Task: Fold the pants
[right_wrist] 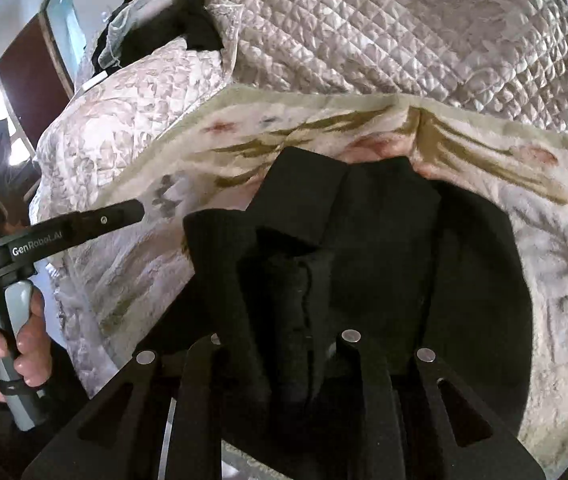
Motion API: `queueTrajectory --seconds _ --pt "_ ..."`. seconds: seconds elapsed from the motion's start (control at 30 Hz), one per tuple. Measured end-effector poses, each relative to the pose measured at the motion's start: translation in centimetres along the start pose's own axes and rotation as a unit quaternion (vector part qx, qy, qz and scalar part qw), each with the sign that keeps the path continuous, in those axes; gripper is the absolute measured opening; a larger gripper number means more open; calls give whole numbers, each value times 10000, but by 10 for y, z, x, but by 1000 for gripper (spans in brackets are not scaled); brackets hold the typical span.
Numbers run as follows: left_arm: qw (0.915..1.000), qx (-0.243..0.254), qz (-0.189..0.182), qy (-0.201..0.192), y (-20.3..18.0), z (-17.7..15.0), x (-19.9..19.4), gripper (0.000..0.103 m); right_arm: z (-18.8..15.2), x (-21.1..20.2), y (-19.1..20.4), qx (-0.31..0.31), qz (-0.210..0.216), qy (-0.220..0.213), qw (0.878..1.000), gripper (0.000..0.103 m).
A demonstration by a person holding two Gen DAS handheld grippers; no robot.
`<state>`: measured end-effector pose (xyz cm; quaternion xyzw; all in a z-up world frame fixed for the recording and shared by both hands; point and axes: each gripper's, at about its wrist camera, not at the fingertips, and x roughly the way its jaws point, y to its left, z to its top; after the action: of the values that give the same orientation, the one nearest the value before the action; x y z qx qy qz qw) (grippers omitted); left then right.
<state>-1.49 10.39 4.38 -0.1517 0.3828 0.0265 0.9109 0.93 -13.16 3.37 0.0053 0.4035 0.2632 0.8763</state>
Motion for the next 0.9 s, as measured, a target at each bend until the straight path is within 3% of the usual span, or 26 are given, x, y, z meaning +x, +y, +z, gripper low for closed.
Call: queueTrajectory --seconds 0.17,0.3,0.57,0.6,0.67,0.73,0.9 --pt "9999 -16 -70 -93 -3 2 -5 55 10 -15 18 -224 -179 -269 9992 20" --pt "9999 -13 -98 -127 -2 3 -7 55 4 5 27 -350 -227 -22 9991 20" --pt "9999 -117 -36 -113 5 3 -5 55 -3 9 30 -519 -272 -39 9983 24" --pt "9999 -98 -42 -109 6 3 -5 55 -4 8 30 -513 -228 -57 9984 27" --pt "9999 -60 -31 -107 5 2 -4 55 -6 6 33 -569 14 -48 9984 49" --pt "9999 -29 27 -123 4 1 -4 55 -8 2 40 -711 184 -8 9973 60" --pt "9998 -78 51 -146 7 1 -5 55 -9 -17 50 -817 602 -221 9946 61"
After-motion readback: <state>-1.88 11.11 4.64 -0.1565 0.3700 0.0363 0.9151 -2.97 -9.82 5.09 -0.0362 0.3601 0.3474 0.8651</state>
